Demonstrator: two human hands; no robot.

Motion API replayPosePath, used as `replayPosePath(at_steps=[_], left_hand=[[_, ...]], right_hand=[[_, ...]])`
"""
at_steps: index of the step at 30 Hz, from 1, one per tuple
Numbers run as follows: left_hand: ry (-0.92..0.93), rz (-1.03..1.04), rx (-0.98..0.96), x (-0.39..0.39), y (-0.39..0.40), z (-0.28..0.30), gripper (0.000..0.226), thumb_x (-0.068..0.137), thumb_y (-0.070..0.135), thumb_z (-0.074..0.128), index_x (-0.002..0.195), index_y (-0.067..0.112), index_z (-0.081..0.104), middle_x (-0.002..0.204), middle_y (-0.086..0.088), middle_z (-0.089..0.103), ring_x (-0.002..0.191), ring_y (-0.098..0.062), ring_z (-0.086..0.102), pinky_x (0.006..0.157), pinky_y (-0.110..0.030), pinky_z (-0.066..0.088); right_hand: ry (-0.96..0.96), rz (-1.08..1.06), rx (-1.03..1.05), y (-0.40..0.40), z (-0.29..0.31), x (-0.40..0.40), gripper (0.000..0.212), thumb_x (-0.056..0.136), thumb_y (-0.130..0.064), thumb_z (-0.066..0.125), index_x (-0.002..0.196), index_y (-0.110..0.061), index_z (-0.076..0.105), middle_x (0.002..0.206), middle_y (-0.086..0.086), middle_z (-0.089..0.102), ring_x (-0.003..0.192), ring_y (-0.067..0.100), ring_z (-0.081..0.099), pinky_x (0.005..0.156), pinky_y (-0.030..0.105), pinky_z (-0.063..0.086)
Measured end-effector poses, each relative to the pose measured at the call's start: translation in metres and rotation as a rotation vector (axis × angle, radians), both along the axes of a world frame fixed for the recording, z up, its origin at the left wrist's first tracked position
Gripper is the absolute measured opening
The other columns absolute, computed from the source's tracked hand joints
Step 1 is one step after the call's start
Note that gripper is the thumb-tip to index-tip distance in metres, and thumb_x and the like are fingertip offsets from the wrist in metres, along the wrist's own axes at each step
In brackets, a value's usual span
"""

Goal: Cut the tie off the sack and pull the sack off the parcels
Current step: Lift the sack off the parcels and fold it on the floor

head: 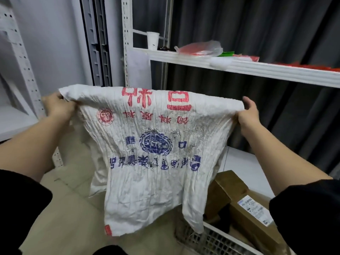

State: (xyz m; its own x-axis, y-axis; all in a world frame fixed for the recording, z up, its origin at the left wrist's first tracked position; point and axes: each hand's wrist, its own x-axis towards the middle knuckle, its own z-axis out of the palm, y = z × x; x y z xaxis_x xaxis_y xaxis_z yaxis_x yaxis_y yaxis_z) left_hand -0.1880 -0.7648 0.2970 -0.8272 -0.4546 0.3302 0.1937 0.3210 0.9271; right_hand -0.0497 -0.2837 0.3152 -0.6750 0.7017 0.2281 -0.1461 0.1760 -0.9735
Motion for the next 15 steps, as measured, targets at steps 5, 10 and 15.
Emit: replayPosePath(at_steps=[5,10,15], left_hand=[[0.026,-0.187,-0.037,0.013,0.014,0.011,0.036,0.084,-0.004,0.054,0.119,0.001,0.061,0.092,-0.003,0.061,0.087,-0.015,0.059,0.072,-0.009,0.048],[0.051,-0.288,-0.115,0.015,0.030,0.017,0.025,0.085,0.006,0.060,0.107,0.017,0.056,0.093,-0.005,0.061,0.089,-0.020,0.056,0.067,-0.019,0.047],[0.075,-0.182,-0.349,0.032,0.045,0.020,0.068,0.065,0.049,0.074,0.119,0.022,0.042,0.127,-0.015,0.046,0.105,-0.032,0.056,0.097,-0.044,0.047]], right_hand=[[-0.092,0.225,0.166,0.011,0.002,0.006,0.055,0.083,0.011,0.045,0.129,-0.017,0.052,0.115,0.005,0.058,0.090,0.015,0.058,0.066,0.021,0.050],[-0.244,0.419,0.195,0.004,0.004,0.002,0.055,0.070,-0.007,0.071,0.119,-0.015,0.048,0.102,0.005,0.055,0.082,0.014,0.055,0.063,0.019,0.046],[-0.412,0.092,0.700,-0.031,0.003,-0.004,0.047,0.079,-0.032,0.074,0.120,-0.015,0.060,0.116,0.006,0.057,0.109,0.023,0.051,0.087,0.035,0.044]])
